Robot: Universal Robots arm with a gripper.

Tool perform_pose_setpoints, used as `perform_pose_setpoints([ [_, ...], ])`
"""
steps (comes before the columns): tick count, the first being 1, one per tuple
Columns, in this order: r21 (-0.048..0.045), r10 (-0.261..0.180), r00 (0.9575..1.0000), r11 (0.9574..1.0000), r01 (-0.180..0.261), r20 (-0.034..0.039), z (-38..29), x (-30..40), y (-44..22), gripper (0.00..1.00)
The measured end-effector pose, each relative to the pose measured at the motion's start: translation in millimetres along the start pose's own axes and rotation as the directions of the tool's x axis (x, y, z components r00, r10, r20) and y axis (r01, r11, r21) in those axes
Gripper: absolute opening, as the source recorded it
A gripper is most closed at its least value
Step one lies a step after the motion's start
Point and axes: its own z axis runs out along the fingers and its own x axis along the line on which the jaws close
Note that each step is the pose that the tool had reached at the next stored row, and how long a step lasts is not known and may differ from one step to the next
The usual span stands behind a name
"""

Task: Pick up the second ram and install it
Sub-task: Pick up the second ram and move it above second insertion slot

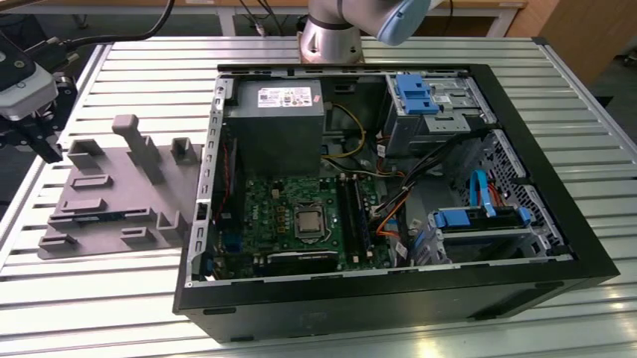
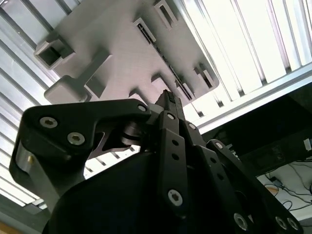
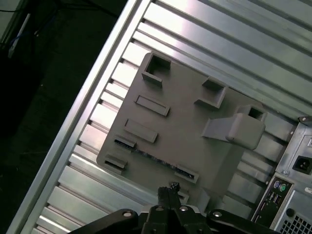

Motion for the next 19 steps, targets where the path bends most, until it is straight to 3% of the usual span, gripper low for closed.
perform_pose_setpoints([
  [6, 0.0, -0.006, 1.0, 1.0, 0.006, -0.0003, 0.0, 0.0, 0.0, 0.11],
  [10, 0.0003, -0.064, 0.998, 0.998, 0.064, -0.0025, 0.1, 0.0, 0.0, 0.11],
  [14, 0.0005, -0.124, 0.9923, 0.9923, 0.124, -0.0049, 0.1, 0.0, 0.0, 0.11],
  [19, 0.0008, -0.189, 0.9819, 0.9819, 0.189, -0.0073, 0.1, 0.0, 0.0, 0.11],
])
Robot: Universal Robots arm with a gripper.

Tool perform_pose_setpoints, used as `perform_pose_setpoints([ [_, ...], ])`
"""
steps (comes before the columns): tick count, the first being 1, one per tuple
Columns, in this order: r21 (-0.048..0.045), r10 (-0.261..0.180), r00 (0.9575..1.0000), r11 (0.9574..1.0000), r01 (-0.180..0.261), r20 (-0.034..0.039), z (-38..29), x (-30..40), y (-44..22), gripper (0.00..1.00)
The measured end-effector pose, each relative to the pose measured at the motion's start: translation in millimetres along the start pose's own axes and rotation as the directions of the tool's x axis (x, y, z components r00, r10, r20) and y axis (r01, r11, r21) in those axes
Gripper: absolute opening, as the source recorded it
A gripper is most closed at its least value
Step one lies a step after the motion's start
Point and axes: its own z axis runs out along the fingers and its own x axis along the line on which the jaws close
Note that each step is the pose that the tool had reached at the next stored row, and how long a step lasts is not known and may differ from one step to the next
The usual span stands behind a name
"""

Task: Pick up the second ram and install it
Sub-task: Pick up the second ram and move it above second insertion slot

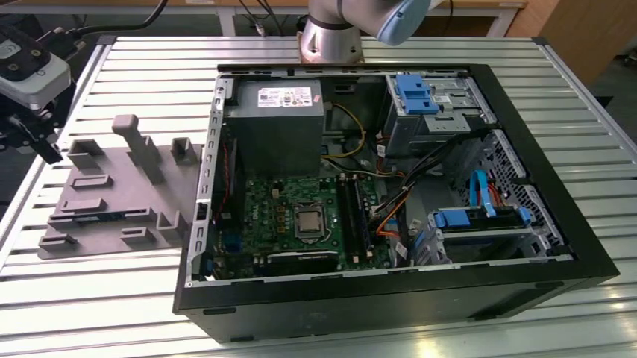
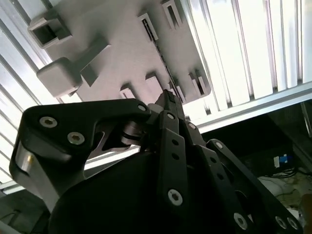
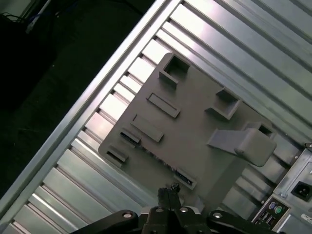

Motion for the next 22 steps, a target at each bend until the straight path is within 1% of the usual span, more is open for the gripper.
perform_pose_setpoints([
  [3, 0.0008, -0.036, 0.9994, 0.9994, 0.036, -0.0006, 0.1, 0.0, 0.0, 0.11],
  [6, 0.0014, -0.075, 0.9971, 0.9971, 0.075, -0.0017, 0.1, 0.0, 0.0, 0.11],
  [9, 0.002, -0.116, 0.9933, 0.9933, 0.116, -0.0027, 0.2, 0.0, 0.0, 0.11],
  [12, 0.0028, -0.152, 0.9883, 0.9883, 0.152, -0.0035, 0.3, 0.1, 0.0, 0.11],
  [16, 0.0035, -0.202, 0.9794, 0.9794, 0.202, -0.0048, 0.5, 0.1, -0.1, 0.11],
  [18, 0.0036, -0.227, 0.9739, 0.9739, 0.227, -0.0056, 0.5, 0.1, -0.1, 0.11],
  [20, 0.0036, -0.252, 0.9676, 0.9677, 0.252, -0.0066, 0.6, 0.1, -0.1, 0.11],
  [22, 0.0035, -0.281, 0.9597, 0.9598, 0.281, -0.0078, 0.6, 0.1, -0.1, 0.11],
])
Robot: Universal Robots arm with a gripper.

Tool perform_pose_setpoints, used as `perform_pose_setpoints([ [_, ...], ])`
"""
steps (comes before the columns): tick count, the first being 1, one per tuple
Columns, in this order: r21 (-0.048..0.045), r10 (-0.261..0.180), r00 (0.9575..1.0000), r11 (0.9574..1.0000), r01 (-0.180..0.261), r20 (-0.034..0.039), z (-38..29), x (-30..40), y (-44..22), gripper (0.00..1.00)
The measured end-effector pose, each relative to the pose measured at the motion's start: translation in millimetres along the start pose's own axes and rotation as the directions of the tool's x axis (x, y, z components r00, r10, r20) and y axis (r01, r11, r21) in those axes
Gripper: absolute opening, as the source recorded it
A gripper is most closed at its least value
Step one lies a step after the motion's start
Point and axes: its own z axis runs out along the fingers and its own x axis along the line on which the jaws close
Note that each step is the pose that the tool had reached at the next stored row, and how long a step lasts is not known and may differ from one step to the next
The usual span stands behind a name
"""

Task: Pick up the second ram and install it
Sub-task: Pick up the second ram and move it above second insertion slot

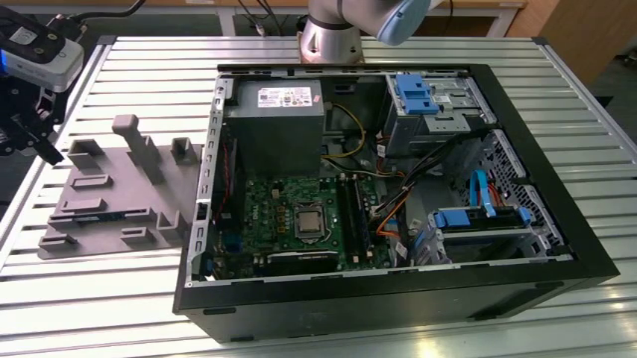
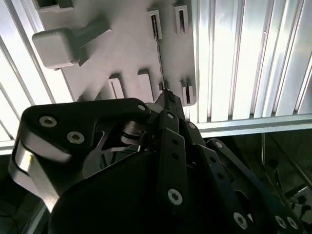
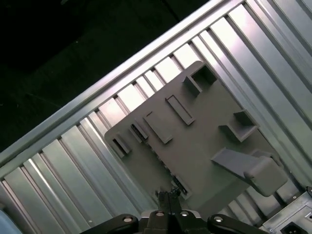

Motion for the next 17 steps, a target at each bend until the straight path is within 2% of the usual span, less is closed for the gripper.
perform_pose_setpoints([
  [2, 0.0, -0.021, 0.9998, 0.9998, 0.021, -0.0007, 0.0, 0.0, 0.0, 0.11],
  [11, 0.0001, -0.029, 0.9996, 0.9996, 0.029, -0.0009, 0.0, 0.0, 0.0, 0.11],
  [14, 0.0001, -0.06, 0.9982, 0.9982, 0.06, -0.0021, 0.0, 0.0, 0.0, 0.11],
  [17, 0.0001, -0.104, 0.9946, 0.9946, 0.104, -0.0037, 0.1, 0.0, 0.0, 0.11],
])
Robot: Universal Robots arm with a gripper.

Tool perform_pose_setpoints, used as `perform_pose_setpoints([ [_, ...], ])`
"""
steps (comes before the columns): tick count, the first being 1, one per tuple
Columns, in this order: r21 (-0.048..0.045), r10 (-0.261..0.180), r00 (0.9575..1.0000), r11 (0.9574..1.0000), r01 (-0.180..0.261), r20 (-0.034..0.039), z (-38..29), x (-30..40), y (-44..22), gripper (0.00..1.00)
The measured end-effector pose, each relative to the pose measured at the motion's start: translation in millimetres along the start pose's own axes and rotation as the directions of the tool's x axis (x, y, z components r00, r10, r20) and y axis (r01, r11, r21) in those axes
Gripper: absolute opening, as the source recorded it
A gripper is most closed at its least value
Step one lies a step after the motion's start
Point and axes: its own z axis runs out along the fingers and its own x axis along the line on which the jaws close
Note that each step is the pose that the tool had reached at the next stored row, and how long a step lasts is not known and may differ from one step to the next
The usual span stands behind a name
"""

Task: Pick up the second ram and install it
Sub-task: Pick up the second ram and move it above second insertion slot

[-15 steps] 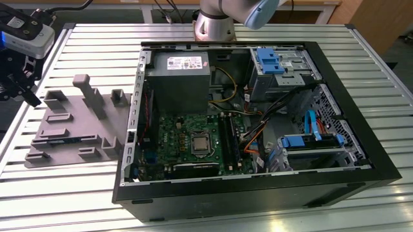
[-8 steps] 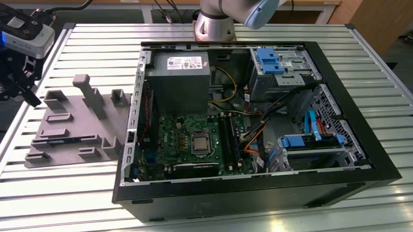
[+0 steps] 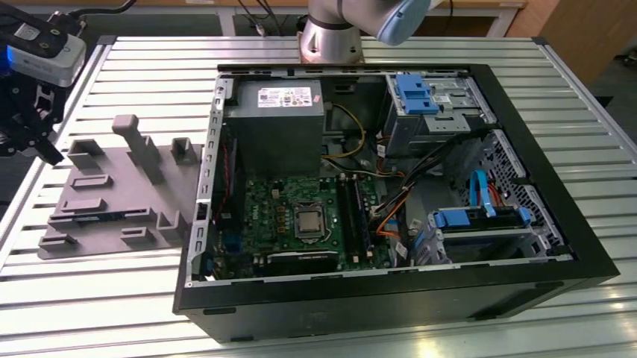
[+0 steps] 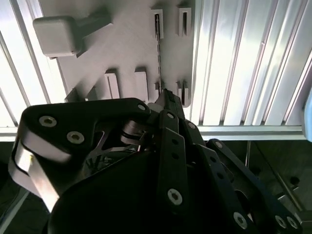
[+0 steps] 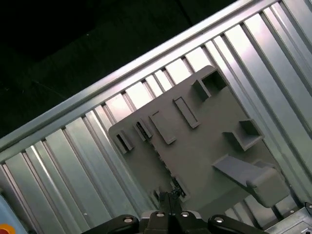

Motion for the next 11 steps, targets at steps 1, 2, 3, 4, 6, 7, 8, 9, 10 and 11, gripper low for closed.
perform_pose_setpoints([
  [1, 0.0, -0.016, 0.9999, 0.9999, 0.016, -0.0006, 0.0, 0.0, 0.0, 0.11],
  [2, 0.0, -0.034, 0.9994, 0.9994, 0.034, -0.0012, 0.1, 0.0, 0.0, 0.11],
  [3, 0.0001, -0.051, 0.9987, 0.9987, 0.051, -0.0018, 0.1, 0.0, 0.0, 0.11],
  [4, 0.0001, -0.068, 0.9977, 0.9977, 0.068, -0.0024, 0.2, 0.0, 0.0, 0.11],
  [6, 0.0001, -0.101, 0.9949, 0.9949, 0.101, -0.0036, 0.4, 0.0, 0.0, 0.11],
  [7, 0.0001, -0.117, 0.9931, 0.9931, 0.117, -0.0042, 0.5, 0.0, -0.1, 0.11],
  [8, 0.0, -0.134, 0.991, 0.991, 0.134, -0.0049, 0.6, 0.0, -0.1, 0.11],
  [9, 0.0, -0.151, 0.9885, 0.9885, 0.151, -0.0056, 0.8, 0.0, -0.1, 0.11],
  [10, -0.0001, -0.168, 0.9858, 0.9858, 0.168, -0.0062, 0.9, 0.0, -0.1, 0.11],
  [11, -0.0002, -0.184, 0.9829, 0.9829, 0.184, -0.0068, 1.1, 0.0, -0.1, 0.11],
])
